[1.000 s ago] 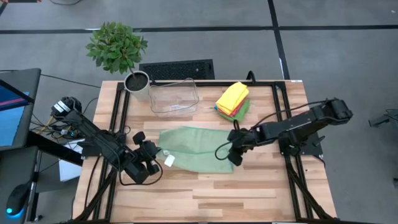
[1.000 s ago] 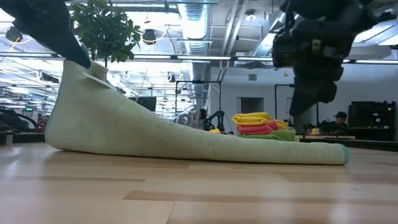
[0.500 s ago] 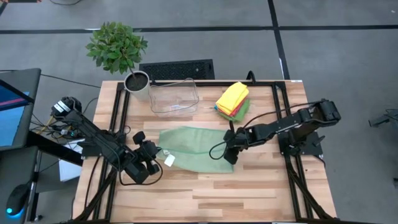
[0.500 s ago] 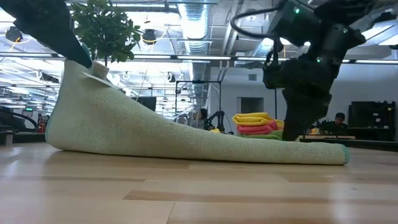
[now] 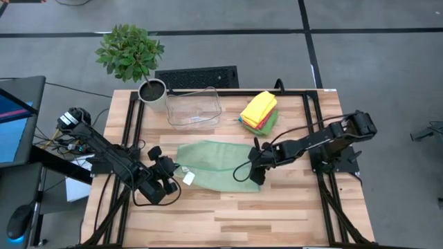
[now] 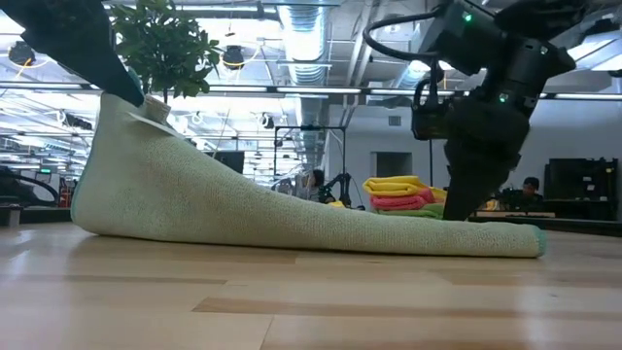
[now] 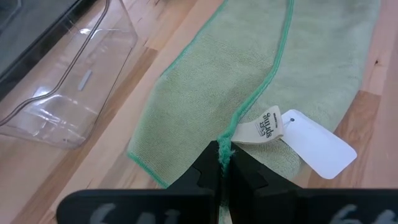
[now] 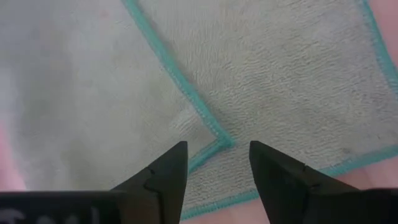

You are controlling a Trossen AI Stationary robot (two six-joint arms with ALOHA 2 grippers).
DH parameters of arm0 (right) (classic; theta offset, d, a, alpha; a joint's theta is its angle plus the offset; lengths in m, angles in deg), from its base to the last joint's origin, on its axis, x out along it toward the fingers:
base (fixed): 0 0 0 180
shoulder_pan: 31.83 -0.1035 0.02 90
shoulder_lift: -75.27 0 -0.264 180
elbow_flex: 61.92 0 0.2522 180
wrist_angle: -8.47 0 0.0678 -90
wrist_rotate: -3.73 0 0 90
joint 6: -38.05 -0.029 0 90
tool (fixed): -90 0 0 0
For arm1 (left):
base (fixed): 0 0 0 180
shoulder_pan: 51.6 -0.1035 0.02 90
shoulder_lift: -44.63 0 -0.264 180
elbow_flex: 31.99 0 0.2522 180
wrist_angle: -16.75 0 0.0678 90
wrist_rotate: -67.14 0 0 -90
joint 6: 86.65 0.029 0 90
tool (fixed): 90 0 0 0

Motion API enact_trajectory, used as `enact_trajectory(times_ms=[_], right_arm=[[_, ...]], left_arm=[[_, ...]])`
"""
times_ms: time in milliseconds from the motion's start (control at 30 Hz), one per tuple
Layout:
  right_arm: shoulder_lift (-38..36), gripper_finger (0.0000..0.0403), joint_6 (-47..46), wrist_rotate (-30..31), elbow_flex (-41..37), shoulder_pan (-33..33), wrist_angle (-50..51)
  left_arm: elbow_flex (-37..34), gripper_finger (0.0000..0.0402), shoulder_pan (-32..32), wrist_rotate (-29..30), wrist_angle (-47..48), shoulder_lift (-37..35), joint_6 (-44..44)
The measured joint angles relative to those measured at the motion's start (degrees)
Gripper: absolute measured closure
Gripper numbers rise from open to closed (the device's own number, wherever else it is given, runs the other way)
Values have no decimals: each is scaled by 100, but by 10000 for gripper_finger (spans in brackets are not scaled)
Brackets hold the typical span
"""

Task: Fold microfiber towels
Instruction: Fold the light green microfiber cloth

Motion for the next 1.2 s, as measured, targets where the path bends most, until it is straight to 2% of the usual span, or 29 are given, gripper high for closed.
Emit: enact_trajectory(times_ms=[200, 400, 800, 933, 1100, 1200], right_arm=[[346, 216, 455, 100, 40, -204, -306], [440, 228, 535, 409, 184, -253, -138], [350, 386, 692, 579, 599, -375, 416], [340, 385, 633, 807, 869, -530, 673], [120, 395, 129, 1725, 1228, -746, 1897], [-70, 388, -187, 2055, 1259, -729, 2348]], left_arm=[[0, 401, 0, -2, 1, 0, -2], [0, 401, 0, -4, 1, 2, -7], [0, 401, 2, -99, 3, 2, -1], [0, 401, 2, -98, 5, 2, 2], [1, 401, -54, 249, 7, -8, 266], [2, 401, -300, 365, 122, -11, 519]])
